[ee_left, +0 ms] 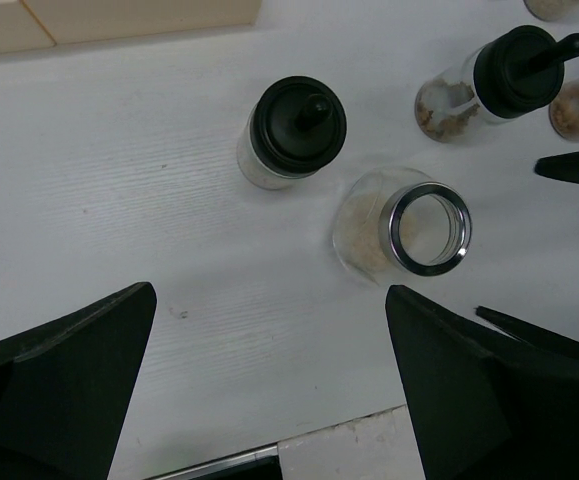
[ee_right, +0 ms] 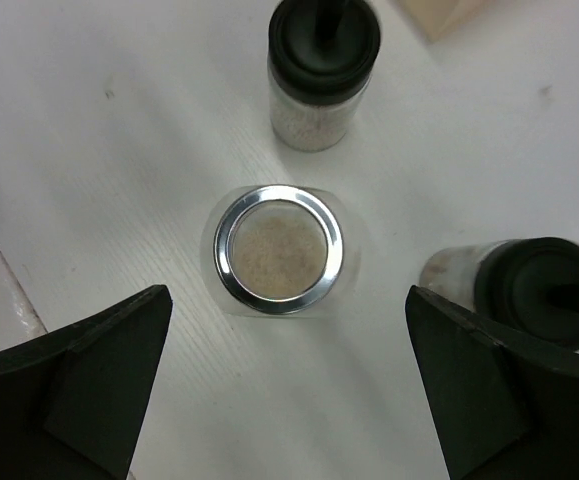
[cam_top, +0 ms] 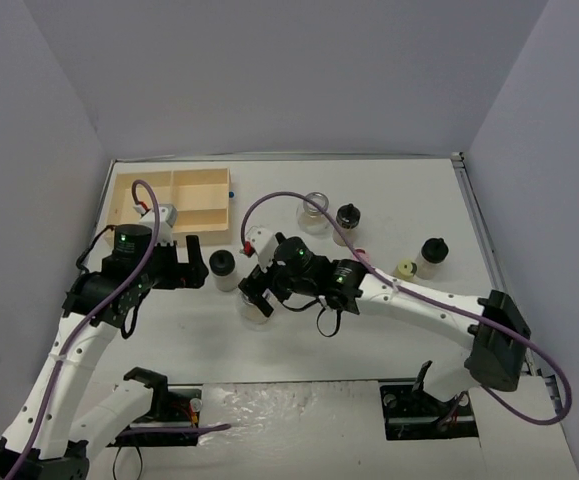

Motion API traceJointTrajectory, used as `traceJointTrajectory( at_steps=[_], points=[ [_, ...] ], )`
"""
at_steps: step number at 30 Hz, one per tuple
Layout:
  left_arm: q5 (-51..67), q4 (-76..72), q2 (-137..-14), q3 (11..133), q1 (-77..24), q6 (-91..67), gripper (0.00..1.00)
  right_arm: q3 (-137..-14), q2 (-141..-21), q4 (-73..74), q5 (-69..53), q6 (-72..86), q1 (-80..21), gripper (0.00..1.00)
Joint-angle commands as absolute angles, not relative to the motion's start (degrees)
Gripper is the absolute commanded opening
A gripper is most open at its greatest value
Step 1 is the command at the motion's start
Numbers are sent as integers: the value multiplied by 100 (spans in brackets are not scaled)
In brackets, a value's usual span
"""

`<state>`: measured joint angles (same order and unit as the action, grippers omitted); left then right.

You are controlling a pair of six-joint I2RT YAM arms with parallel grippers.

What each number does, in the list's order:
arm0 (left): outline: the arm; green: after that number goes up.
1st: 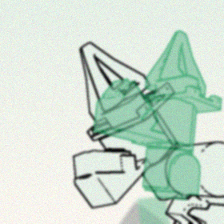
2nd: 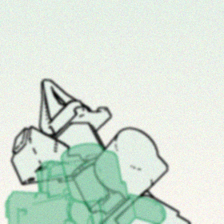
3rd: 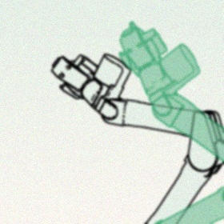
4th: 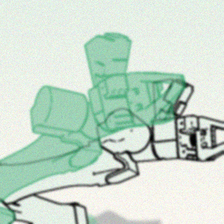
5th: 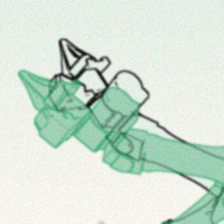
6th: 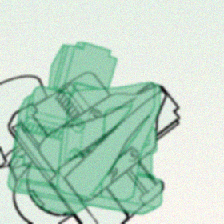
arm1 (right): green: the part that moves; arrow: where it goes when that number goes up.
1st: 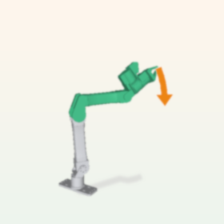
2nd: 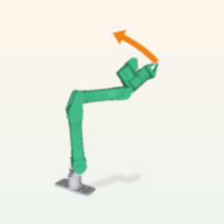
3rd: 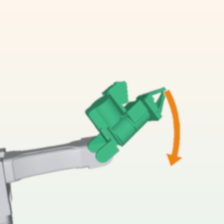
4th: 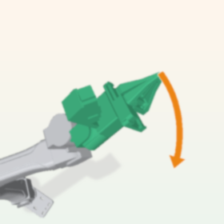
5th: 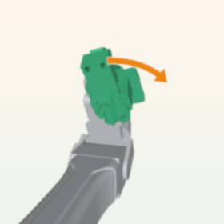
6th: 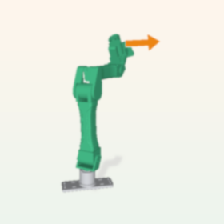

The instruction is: Organize the condiment bottles

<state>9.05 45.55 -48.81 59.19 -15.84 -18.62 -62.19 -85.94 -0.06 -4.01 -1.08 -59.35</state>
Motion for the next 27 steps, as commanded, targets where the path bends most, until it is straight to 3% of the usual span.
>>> traceJointTrajectory(
  at_steps=[1, 7, 15, 27],
  points=[
    [1090, 3912, -5210, 6196, -1888, -1876, 97, -6785, -7464, 368, 392, -149, -5935, 100],
    [226, 3737, -5908, 6423, -2986, -2498, 97, -6559, -6318, 1007, 2046, 311, -5038, 100],
    [-694, 3676, -6939, 6813, -4421, -2442, 97, -6178, -5501, 1283, 2038, 818, -3444, 100],
    [-378, 4087, -7883, 7067, -4561, -2364, 97, -6064, -5431, 1301, 1820, 774, -2988, 100]
  ],
)
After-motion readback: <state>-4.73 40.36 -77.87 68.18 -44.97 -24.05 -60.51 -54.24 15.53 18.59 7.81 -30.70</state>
